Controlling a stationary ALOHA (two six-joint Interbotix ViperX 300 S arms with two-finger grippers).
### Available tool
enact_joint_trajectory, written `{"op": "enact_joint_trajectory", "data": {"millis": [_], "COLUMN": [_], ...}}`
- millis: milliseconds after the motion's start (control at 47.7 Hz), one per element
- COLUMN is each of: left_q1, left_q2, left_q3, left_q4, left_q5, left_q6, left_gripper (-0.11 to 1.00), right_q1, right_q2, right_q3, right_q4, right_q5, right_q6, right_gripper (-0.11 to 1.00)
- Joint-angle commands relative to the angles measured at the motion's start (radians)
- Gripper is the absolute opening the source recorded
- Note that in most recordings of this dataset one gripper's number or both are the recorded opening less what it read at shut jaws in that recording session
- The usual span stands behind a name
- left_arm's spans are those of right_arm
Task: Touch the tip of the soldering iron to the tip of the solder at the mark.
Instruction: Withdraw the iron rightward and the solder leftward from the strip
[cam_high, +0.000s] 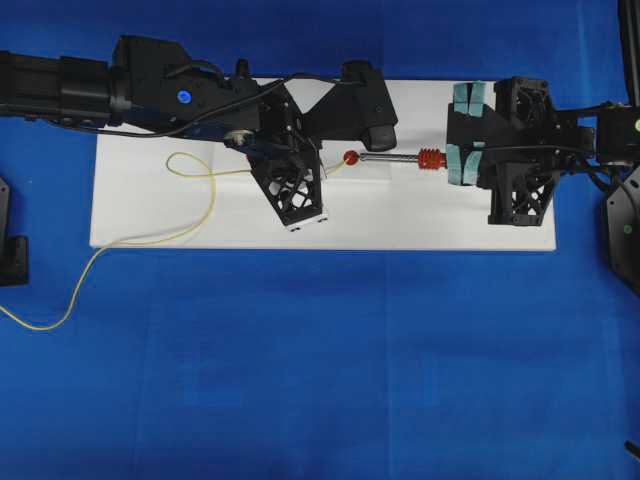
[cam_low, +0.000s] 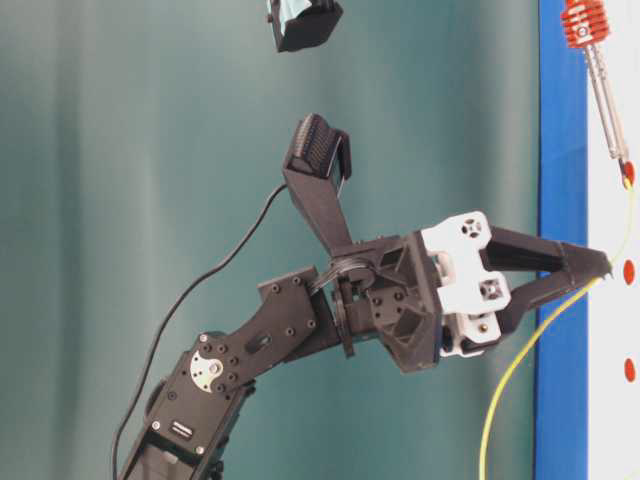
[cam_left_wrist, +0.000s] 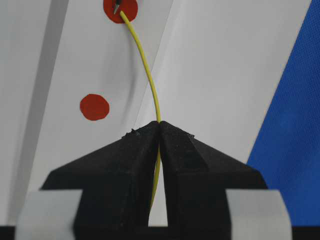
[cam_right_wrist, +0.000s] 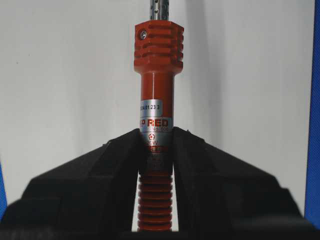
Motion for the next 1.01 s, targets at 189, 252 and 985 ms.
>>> {"op": "enact_joint_trajectory", "data": {"millis": [189,252,985], "left_q1": [0.002,0.002,-0.023], "left_q2": [-0.018,-0.018,-0.296], "left_q3": [-0.026,-0.026,0.16], "left_q4": [0.002,0.003,0.006], "left_q5": [-0.003,-0.003,-0.02], "left_q6": [0.0,0.0,-0.008], "left_gripper": [0.01,0.01,0.01], "right_q1": [0.002,0.002,0.002], "right_q2": [-0.006,-0.006,-0.006], "right_q3": [-0.011,-0.011,-0.012], "right_q4": [0.0,0.0,0.0], "right_q5": [-0.005,-0.005,-0.008], "right_q6": [-0.002,-0.002,-0.002], "right_gripper": [0.07,0.07,0.07]}}
